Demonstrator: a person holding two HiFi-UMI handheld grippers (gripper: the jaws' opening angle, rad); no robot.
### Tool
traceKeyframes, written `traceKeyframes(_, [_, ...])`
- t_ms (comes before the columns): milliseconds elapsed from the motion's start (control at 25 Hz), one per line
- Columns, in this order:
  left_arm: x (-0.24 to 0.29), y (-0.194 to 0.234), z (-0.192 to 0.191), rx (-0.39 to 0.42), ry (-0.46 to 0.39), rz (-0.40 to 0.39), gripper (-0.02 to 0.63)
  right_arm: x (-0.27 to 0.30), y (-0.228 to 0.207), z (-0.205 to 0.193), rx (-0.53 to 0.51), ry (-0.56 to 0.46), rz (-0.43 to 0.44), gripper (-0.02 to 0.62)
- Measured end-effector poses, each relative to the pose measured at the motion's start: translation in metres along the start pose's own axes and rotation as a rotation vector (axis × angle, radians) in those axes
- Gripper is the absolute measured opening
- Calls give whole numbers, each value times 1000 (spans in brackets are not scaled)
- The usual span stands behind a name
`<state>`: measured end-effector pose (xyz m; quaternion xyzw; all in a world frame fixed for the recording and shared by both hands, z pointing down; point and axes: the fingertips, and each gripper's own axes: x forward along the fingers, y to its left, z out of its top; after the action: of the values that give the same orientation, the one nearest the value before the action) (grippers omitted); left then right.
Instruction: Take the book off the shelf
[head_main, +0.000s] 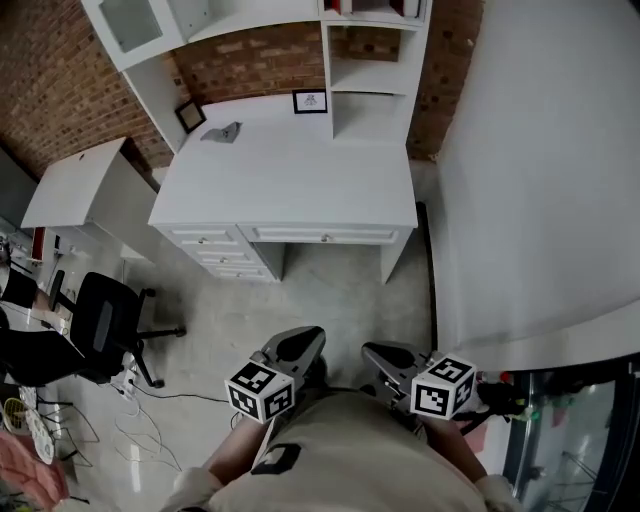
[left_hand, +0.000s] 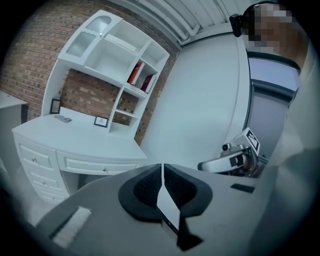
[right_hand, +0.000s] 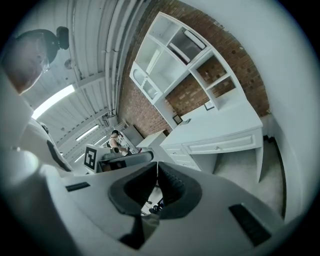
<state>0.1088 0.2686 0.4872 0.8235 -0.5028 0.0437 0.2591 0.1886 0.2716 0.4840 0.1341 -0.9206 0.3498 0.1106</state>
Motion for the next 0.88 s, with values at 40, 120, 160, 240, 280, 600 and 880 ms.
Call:
traceKeyframes(40, [-1, 2, 0, -4, -1, 3, 15, 4, 1, 1, -4, 9, 5, 6])
traceKeyframes(120, [-3, 11, 1, -14, -1, 13, 15, 15, 0, 3, -6, 29, 7, 6])
traceKeyframes(160, [-5, 17, 1, -19, 0, 17, 15, 21, -1, 3, -3, 38, 5, 6])
traceKeyframes(240, [-9, 28, 2, -30, 4, 23, 15, 33, -1, 2, 8, 56, 4, 6])
traceKeyframes(280, [-12, 34, 2, -36, 5, 24, 15, 39, 0, 2, 10, 67, 8, 6])
traceKeyframes(600, [-31, 89, 0, -120, 0, 80, 15, 94, 16, 16, -75, 163, 40, 6])
traceKeyframes(880, [-19, 117, 16, -69, 19, 45, 15, 133, 10, 28, -29, 159, 42, 6])
